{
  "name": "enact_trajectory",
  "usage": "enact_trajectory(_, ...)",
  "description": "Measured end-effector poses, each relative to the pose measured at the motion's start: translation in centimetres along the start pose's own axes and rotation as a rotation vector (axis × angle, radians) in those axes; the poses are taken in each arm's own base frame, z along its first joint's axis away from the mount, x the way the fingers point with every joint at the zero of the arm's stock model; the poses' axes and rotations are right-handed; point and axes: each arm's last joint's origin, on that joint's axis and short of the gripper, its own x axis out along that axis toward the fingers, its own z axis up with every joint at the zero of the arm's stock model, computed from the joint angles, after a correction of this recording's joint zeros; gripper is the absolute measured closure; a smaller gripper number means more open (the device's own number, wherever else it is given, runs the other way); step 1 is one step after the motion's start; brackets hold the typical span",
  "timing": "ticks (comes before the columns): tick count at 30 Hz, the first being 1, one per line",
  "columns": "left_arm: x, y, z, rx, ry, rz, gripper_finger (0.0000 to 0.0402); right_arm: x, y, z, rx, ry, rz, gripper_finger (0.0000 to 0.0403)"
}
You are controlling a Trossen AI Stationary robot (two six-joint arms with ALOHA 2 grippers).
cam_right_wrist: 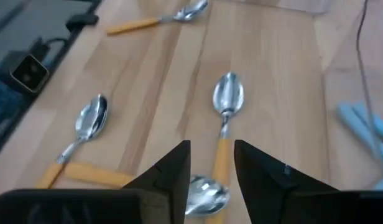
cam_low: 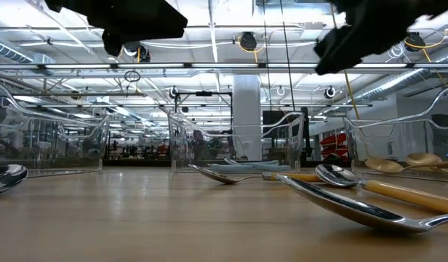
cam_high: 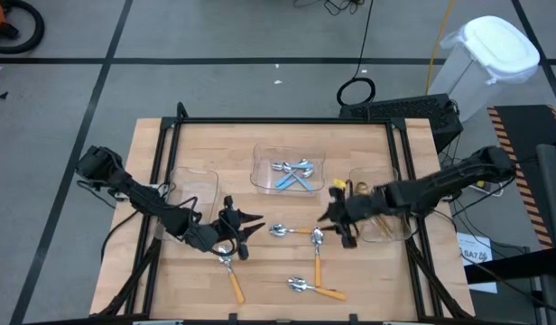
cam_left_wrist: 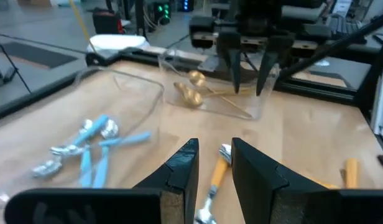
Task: Sort silverware by color (type)
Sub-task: Put the yellow spoon into the left transparent bin
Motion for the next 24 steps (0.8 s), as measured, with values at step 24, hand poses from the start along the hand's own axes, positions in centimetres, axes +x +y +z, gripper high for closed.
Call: enact_trajectory(24, 2.4, -8.0, -2.0, 0.247, 0.232, 0.005, 0.0309, 8.1, 2.3, -3.2, 0.010, 0.073, -0.228, 0.0241)
